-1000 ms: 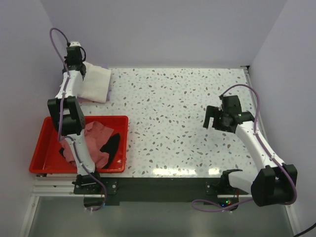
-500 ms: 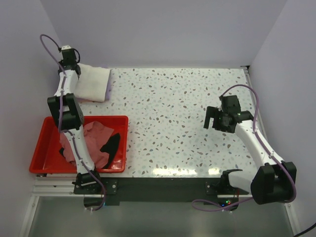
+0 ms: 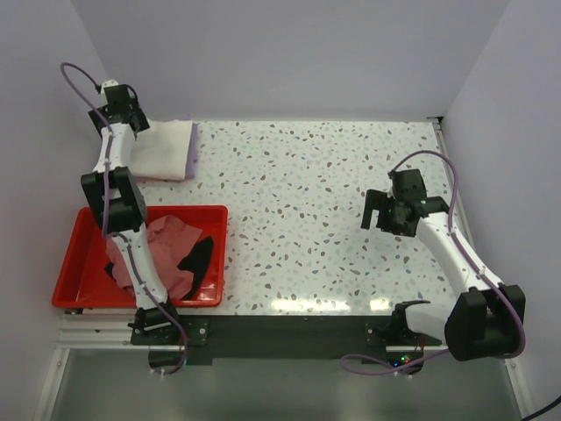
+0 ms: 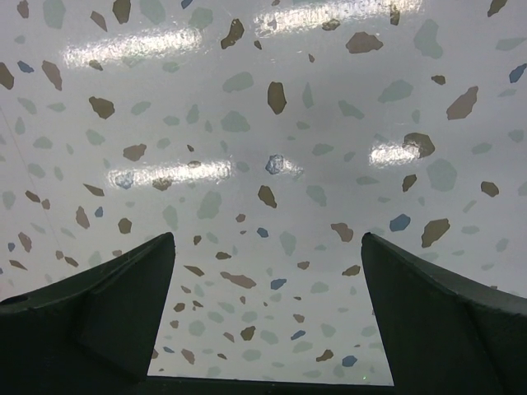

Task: Fold and stack the t-shirts
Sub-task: Neatly place the folded tshirt to the corner

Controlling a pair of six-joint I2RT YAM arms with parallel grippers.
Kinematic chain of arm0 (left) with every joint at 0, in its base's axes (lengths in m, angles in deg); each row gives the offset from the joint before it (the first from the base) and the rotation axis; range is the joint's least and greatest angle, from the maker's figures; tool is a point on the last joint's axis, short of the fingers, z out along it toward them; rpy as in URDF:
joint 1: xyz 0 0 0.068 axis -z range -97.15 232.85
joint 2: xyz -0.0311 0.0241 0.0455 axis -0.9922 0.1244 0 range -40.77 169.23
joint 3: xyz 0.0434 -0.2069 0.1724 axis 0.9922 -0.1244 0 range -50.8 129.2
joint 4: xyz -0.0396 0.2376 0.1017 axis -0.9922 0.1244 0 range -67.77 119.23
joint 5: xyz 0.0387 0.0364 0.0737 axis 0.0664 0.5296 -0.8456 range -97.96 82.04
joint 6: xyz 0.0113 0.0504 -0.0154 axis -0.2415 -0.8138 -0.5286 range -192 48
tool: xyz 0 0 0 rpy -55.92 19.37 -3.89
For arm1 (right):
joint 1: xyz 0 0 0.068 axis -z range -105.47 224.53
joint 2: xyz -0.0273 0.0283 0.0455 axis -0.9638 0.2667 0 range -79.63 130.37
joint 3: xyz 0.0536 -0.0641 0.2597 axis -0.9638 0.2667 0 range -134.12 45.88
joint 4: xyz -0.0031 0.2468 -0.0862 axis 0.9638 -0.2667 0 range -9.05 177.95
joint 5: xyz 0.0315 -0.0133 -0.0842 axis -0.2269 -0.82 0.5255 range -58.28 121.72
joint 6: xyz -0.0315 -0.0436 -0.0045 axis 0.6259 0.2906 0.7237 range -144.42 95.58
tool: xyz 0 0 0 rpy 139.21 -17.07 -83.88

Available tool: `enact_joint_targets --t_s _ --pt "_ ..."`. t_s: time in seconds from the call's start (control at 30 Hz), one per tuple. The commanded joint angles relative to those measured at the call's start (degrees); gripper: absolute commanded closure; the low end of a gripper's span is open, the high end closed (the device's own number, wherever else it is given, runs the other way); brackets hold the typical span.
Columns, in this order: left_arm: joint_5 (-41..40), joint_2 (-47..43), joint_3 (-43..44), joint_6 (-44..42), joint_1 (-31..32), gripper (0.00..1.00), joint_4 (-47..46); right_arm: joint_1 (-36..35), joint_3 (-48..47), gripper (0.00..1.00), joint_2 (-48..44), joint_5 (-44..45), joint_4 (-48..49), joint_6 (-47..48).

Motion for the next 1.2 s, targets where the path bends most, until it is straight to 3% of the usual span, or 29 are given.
enact_joint_targets --t_s 0.0,0.2,0.3,0.5,0.63,0.83,1.17 --pt "6.66 -7.52 2.20 2.77 -0.14 0.00 -0.13 0.17 -2.02 0.01 -0.55 -0.73 0.62 0.36" --pt "18.45 -13.33 -7.80 -5.29 5.66 0.00 -6.53 0.17 -1.41 0.01 -1.07 -2.40 1.06 0.71" --pt "20.39 -14.74 -13.70 -14.94 10.14 0.00 -9.62 0.08 -0.97 0.01 -1.78 -3.54 1.50 0.71" --pt "16.44 -8.86 -11.26 -14.90 14.37 0.00 -6.12 0.17 -0.70 0.01 -2.39 -5.12 1.77 0.97" --pt "12.49 -5.16 -7.47 -14.54 14.37 0.15 -2.94 0.08 -0.35 0.01 -2.65 -5.48 2.12 0.88" --pt "10.46 -4.28 -10.19 -16.03 14.37 0.28 -4.87 0.17 -0.17 0.01 -2.13 -5.56 2.29 0.79" --pt "6.33 -2.52 -11.25 -16.65 16.13 0.37 -5.93 0.08 -0.35 0.01 -1.51 -5.21 2.21 0.79"
